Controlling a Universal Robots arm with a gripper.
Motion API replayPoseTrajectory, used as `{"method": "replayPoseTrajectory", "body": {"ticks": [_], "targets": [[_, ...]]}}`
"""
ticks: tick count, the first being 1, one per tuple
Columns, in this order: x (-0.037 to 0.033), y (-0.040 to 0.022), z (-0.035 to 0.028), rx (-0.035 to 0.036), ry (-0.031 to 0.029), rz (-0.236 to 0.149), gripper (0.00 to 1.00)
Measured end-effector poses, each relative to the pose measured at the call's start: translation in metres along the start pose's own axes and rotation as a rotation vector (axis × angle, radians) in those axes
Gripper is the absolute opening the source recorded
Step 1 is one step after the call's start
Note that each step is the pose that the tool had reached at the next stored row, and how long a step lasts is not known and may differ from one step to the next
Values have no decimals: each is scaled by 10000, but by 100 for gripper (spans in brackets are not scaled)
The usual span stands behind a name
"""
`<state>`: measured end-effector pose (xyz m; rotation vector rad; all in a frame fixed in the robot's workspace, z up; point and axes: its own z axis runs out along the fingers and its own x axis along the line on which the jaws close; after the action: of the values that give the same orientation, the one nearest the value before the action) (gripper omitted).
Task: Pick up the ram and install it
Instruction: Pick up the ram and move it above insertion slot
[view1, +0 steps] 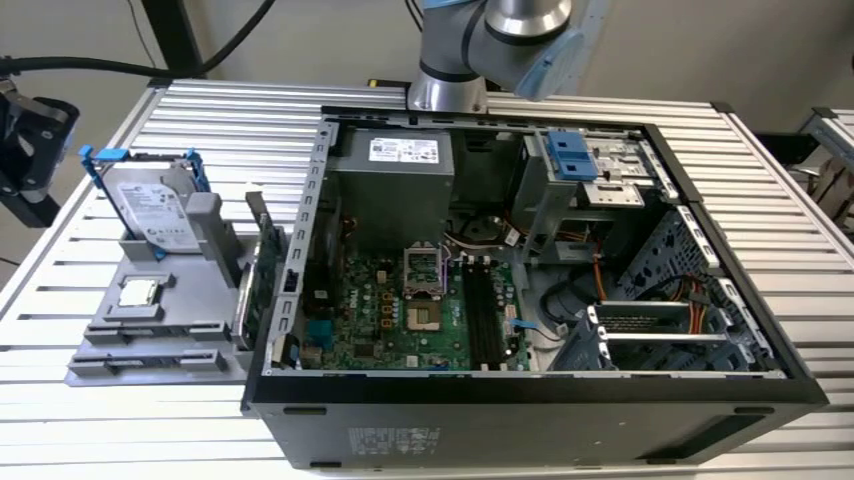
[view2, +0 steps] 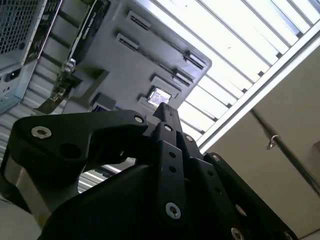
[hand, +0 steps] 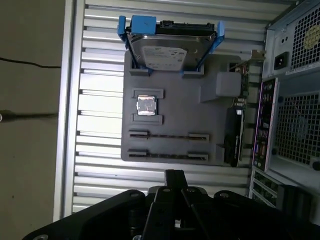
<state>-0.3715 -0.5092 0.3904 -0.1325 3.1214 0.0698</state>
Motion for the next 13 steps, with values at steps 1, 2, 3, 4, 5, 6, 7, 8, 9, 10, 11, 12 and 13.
{"method": "replayPoseTrajectory", "body": {"ticks": [1, 2, 3, 4, 5, 6, 7, 8, 9, 10, 11, 12, 13], "targets": [[0, 0, 0, 10, 6, -130, 0], [0, 0, 0, 15, 12, -240, 0], [0, 0, -1, 18, 18, -361, 0], [0, 0, 0, 19, 23, -470, 0], [0, 0, 0, 20, 27, -572, 0], [0, 1, 0, 21, 32, -667, 0], [1, 1, 0, 21, 35, -754, 0], [1, 1, 0, 21, 40, -855, 0], [1, 1, 0, 21, 45, -963, 0], [1, 1, 0, 20, 50, -1079, 0], [0, 0, 0, 18, 56, -1212, 0], [0, 0, 0, 17, 60, -1323, 0], [1, 1, 0, 16, 66, -1440, 0]]}}
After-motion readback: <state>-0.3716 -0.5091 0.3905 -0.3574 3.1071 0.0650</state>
